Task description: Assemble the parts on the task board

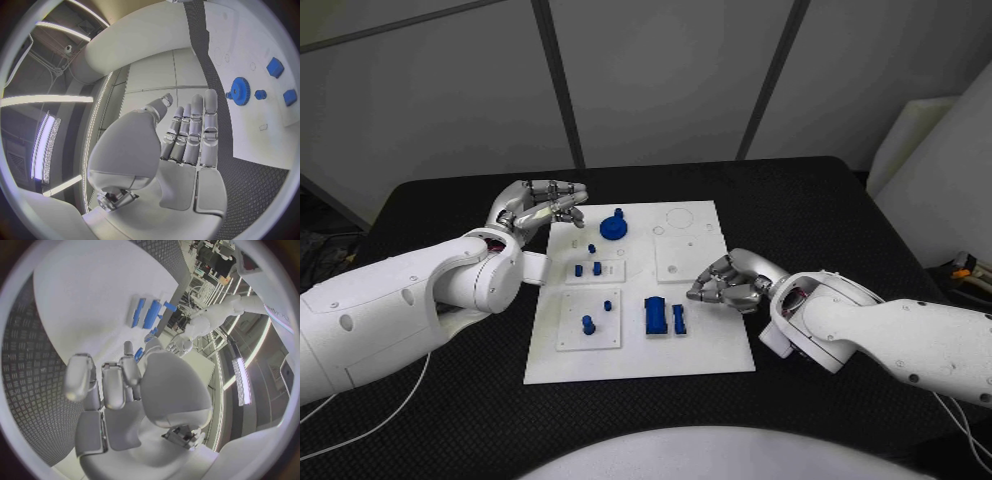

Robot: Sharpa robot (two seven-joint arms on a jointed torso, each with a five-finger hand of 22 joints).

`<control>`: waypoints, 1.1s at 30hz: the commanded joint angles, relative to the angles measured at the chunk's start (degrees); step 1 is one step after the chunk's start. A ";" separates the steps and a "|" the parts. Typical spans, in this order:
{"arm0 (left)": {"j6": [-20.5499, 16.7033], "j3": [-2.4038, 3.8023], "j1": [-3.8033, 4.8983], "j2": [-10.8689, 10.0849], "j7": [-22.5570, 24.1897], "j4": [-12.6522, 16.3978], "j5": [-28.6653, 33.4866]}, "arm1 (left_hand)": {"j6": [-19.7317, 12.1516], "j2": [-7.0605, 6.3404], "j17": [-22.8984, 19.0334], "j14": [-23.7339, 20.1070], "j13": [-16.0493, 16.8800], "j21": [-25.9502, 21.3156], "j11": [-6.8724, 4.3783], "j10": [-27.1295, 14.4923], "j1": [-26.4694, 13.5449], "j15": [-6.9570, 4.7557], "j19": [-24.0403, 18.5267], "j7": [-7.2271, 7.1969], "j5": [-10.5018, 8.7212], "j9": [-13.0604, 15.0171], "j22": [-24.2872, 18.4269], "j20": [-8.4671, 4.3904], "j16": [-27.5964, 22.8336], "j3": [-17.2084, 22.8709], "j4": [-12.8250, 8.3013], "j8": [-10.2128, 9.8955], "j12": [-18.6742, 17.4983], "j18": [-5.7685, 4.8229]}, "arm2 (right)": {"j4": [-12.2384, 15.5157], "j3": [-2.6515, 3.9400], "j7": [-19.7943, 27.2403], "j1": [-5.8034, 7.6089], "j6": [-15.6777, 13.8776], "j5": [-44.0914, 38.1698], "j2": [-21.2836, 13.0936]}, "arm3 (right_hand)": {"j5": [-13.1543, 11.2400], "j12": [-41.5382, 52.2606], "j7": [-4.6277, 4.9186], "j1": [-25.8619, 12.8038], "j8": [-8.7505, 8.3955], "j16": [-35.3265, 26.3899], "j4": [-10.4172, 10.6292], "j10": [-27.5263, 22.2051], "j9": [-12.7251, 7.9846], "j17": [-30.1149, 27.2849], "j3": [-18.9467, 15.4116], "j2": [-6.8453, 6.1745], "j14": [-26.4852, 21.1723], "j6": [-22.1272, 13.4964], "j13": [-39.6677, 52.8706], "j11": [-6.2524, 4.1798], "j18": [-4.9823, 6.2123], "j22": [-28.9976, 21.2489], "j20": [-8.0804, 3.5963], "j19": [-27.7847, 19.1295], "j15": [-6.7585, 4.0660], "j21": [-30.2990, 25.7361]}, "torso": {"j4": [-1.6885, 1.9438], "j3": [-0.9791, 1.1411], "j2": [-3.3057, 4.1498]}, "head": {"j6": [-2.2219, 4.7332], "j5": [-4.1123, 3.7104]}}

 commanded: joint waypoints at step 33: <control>-1.89 -0.32 0.00 6.79 4.27 -12.92 12.79 | -18.48 5.19 -18.92 -20.36 -8.12 -24.09 -3.08 -11.47 -33.66 0.93 -34.02 -7.81 -2.84 -4.52 -37.29 -0.22 -44.20 -10.34 1.20 -10.93 -28.07 -3.39 | -35.57 0.24 31.02 6.72 3.57 40.00 18.36 | -9.56 -64.14 -0.41 -24.16 -9.53 -76.01 -4.74 -38.12 -20.83 -65.31 4.67 1.49 -45.56 -24.12 -74.87 3.22 1.86 -61.29 3.79 -41.19 2.71 -71.31 | 0.31 -0.57 -3.95 | 10.30 2.05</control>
